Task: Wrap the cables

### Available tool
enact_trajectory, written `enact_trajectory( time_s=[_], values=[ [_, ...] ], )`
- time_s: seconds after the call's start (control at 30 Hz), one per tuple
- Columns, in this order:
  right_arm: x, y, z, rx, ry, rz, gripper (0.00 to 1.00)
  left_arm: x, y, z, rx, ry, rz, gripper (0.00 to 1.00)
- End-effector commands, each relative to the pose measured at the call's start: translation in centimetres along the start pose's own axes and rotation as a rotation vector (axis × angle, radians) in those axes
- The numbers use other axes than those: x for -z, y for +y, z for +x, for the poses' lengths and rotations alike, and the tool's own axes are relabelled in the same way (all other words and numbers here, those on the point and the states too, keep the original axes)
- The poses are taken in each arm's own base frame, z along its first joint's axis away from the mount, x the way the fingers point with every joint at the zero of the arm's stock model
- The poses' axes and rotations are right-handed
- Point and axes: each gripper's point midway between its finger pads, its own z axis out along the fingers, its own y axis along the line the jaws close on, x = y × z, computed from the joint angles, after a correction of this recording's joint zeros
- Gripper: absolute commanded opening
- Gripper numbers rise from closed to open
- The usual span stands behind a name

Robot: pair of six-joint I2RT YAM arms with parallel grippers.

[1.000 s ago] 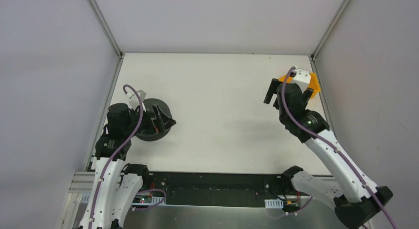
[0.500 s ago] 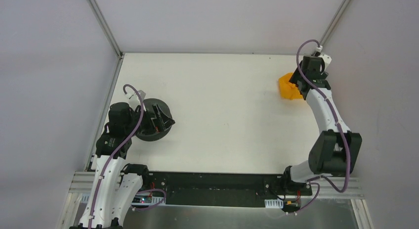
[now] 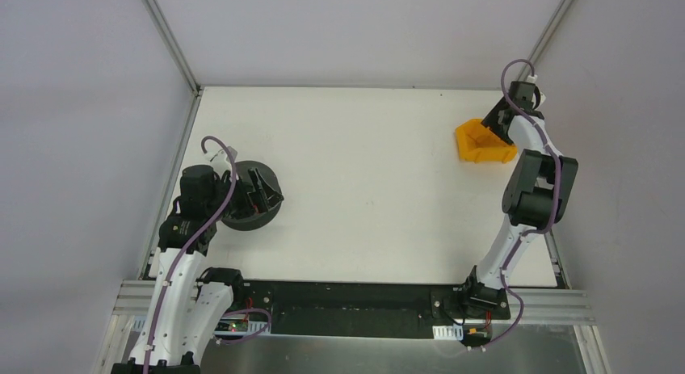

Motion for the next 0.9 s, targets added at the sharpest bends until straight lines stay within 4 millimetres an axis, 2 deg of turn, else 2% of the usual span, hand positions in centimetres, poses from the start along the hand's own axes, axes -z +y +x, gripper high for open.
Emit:
enact_trajectory(
  time_s=[0.0, 0.23, 0.37, 0.5, 0.57, 0.63, 0.73, 0.87],
  values=[
    [-0.1, 2.2, -1.9, -0.037, -0.037, -0.084, 0.61, 0.8, -0.2, -1.2, -0.007, -0.053, -0.023, 0.94],
    [-1.9, 1.5, -1.8, -0.022, -0.044, -0.034, 0.55, 0.8, 0.4, -1.3, -0.001, -0.054, -0.058, 0.93],
    [-2.2, 1.1, -2.3, -0.015, -0.064, -0.012, 0.38, 0.8, 0.7, -1.3, 0.001, -0.059, -0.072, 0.92],
    [-1.3, 1.2, -3.5, -0.008, -0.081, -0.005, 0.12, 0.7, 0.7, -1.3, 0.005, -0.052, -0.075, 0.91],
    [0.3, 1.5, -4.6, -0.013, -0.096, -0.019, 0.01, 0.7, 0.8, -1.3, 0.006, -0.05, -0.08, 0.91],
    [2.5, 2.2, -5.9, -0.034, -0.11, -0.052, 0.0, 0.7, 0.9, -1.3, 0.006, -0.052, -0.088, 0.92],
    [6.3, 4.0, -6.9, -0.081, -0.096, -0.145, 0.0, 0.7, 0.9, -1.2, 0.002, -0.046, -0.085, 0.98],
    [13.0, 6.6, -8.3, -0.121, -0.116, -0.278, 0.0, 0.6, 0.9, -1.1, 0.003, -0.024, -0.086, 0.99]
  ],
)
